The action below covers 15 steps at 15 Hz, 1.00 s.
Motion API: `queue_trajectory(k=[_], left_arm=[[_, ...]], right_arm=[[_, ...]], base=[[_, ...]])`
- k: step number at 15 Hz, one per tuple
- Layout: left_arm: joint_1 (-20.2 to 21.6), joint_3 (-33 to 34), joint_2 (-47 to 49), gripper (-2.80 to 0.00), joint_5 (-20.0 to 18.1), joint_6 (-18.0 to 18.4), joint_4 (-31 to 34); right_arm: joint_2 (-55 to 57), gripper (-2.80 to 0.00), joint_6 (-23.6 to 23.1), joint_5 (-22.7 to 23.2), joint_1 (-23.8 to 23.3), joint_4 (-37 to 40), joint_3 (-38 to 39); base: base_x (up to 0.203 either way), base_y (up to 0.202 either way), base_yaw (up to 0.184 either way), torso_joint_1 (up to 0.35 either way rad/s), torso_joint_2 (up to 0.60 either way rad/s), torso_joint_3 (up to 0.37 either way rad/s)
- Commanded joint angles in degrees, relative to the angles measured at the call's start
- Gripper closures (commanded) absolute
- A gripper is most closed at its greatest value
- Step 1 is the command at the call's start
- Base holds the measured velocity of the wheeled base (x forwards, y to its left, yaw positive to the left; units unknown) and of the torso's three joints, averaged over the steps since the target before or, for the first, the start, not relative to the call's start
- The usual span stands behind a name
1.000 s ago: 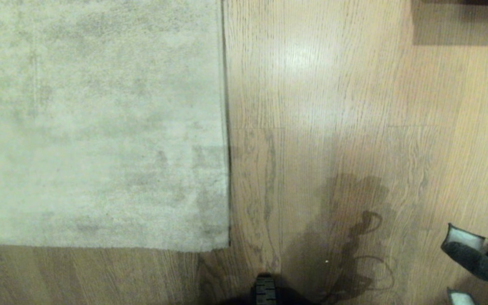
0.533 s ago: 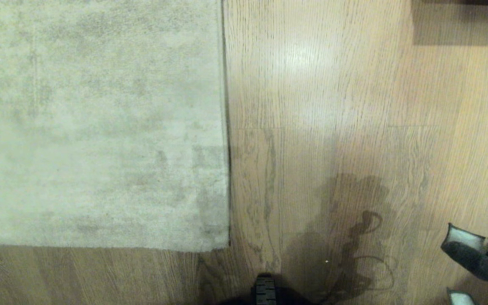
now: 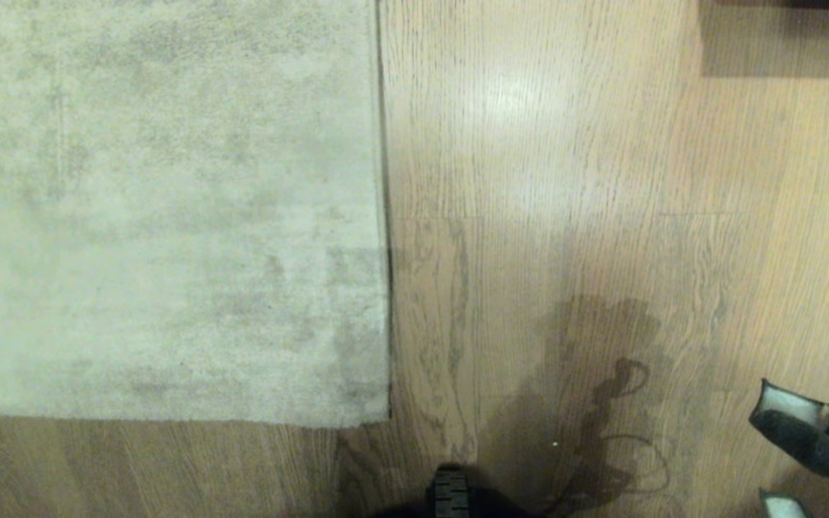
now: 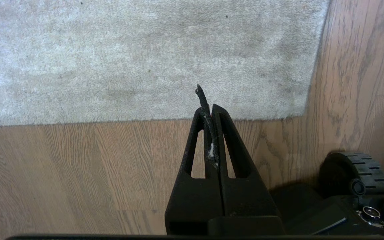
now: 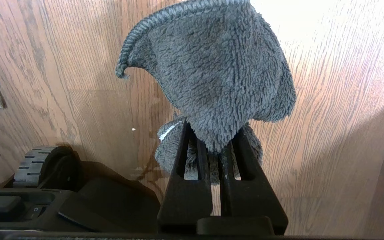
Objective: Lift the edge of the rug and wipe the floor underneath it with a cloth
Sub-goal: Put down the rag
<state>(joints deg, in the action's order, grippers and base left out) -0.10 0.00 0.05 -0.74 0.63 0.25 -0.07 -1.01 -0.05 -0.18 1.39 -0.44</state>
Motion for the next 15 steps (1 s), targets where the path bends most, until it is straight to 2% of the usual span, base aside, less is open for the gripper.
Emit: queue_trajectory(k=[1,15], left_arm=[[0.01,0.00,0.04,0.00,0.04,-0.37,0.02],[0.01,0.00,0.04,0.00,1.01,-0.46,0.02]], right_arm=[[0.07,0.00,-0.04,0.05,0.01,0.02,0.00],[0.07,0.00,-0.04,0.01,0.01,0.02,0.00]], base=[[0.000,0.000,0.000,0.000,0.00,0.000],[0.000,0.000,0.000,0.000,0.00,0.000]])
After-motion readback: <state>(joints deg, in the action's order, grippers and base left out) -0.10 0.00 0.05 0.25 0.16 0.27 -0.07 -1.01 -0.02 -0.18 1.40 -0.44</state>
